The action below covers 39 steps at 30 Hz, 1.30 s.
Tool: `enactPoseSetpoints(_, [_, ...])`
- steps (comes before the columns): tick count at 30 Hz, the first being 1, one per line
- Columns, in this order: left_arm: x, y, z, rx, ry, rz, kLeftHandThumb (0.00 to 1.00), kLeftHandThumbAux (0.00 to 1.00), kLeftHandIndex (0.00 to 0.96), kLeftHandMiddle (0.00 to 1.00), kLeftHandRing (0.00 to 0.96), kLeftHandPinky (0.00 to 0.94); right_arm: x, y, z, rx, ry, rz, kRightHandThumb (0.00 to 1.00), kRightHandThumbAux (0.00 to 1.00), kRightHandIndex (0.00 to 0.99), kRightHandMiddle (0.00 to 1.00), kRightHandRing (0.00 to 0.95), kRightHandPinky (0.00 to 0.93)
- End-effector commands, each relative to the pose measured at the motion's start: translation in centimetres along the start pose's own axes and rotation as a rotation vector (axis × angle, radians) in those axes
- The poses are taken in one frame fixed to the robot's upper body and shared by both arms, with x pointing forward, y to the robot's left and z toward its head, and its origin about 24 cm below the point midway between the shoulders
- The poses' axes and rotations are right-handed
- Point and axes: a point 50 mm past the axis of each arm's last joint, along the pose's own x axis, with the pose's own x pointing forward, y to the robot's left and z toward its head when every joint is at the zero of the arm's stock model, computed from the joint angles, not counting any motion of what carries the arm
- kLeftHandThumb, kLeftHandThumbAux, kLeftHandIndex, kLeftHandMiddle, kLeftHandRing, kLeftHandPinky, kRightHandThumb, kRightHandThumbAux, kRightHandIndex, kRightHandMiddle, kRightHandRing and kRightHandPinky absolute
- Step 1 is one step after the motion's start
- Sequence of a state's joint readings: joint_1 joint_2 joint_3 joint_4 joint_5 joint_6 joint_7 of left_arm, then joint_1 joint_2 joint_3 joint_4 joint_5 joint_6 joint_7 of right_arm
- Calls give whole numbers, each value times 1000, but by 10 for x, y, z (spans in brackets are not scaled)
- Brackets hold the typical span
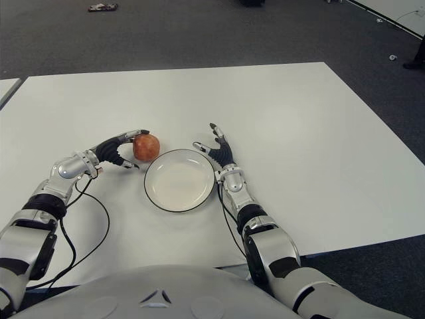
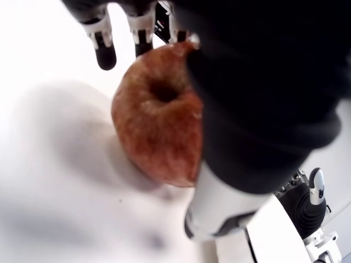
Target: Put the apples into the plate.
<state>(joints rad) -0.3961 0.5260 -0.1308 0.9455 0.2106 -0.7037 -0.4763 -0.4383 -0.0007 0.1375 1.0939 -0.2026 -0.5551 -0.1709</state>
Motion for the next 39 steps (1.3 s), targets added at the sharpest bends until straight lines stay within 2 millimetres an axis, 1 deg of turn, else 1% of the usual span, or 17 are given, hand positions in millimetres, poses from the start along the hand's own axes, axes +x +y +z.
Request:
enactPoseSetpoints(1, [-2, 1, -2, -19, 15, -6, 0, 367, 0, 0, 0, 0, -11, 9, -18, -2, 97, 50, 57, 530, 0, 0, 0, 0])
enactPoseSetpoints(10, [-1, 1, -4, -29, 30, -7, 0, 387, 0, 0, 0, 0, -10, 9, -18, -7, 101, 52, 46, 524, 0, 0, 0, 0])
enactPoseSetpoints(23, [2, 0, -4, -46, 30, 17, 0, 368, 0, 0, 0, 0, -11, 8, -18, -5, 95, 47, 47, 533, 0, 0, 0, 0])
enactPoseSetpoints(31, [11, -5, -5, -85, 43, 34, 0, 347, 0, 0, 0, 0, -11, 7, -18, 2, 95, 45, 57, 544, 0, 0, 0, 0])
enactPoseSetpoints(36, [14, -7, -5, -82, 49, 69, 0, 361, 0, 0, 0, 0, -11, 7, -18, 3, 95, 45, 60, 548, 0, 0, 0, 0])
enactPoseSetpoints(39, [16, -10, -4, -69, 47, 98, 0, 393, 0, 0, 0, 0, -11, 6, -18, 2, 94, 44, 59, 544, 0, 0, 0, 1])
